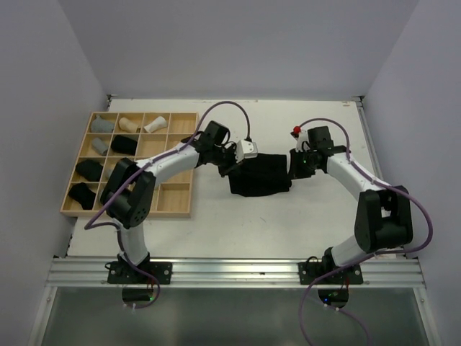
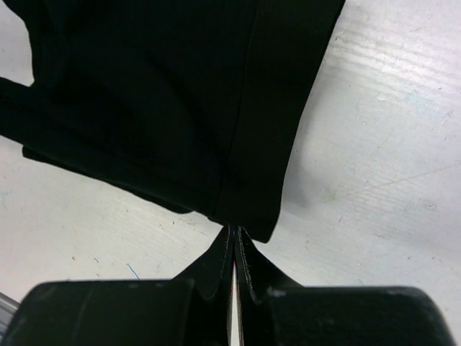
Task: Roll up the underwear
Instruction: Fold the underwear
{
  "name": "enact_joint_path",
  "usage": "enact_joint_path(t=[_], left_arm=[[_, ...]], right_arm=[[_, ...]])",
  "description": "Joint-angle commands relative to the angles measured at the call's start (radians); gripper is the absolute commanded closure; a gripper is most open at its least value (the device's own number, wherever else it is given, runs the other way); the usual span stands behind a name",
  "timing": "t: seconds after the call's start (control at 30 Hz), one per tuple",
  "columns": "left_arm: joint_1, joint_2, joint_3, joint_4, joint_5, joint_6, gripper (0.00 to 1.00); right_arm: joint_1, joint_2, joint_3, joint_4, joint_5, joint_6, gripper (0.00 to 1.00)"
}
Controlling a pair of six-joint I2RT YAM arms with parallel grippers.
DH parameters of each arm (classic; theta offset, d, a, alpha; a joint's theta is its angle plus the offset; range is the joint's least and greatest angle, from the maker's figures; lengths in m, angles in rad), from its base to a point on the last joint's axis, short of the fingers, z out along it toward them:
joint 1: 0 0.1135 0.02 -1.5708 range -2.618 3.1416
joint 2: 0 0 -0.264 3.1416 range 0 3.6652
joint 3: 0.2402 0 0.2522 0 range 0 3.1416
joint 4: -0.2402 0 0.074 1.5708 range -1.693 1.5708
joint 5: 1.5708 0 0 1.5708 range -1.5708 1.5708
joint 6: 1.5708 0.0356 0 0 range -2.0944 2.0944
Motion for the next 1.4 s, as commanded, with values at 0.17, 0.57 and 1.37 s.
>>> enact_joint_path(t=[0.17,0.57,1.37], left_arm=[[0.009,-0.052,-0.037,-0.165,0.013,0.153,1.00],[0.015,-0.148,-0.147,-0.104,0.122,0.112,0.53],[0.159,-0.213,-0.203,0.187,0.051,-0.295,0.54]], right_arm=[[0.005,-0.039,0.058,0.013,-0.025,0.004,0.89],[0.031,0.081,0.067,0.057,-0.072,0.078,0.86],[0.358,-0.171,-0.034,0.100,0.058,0.381,0.75]])
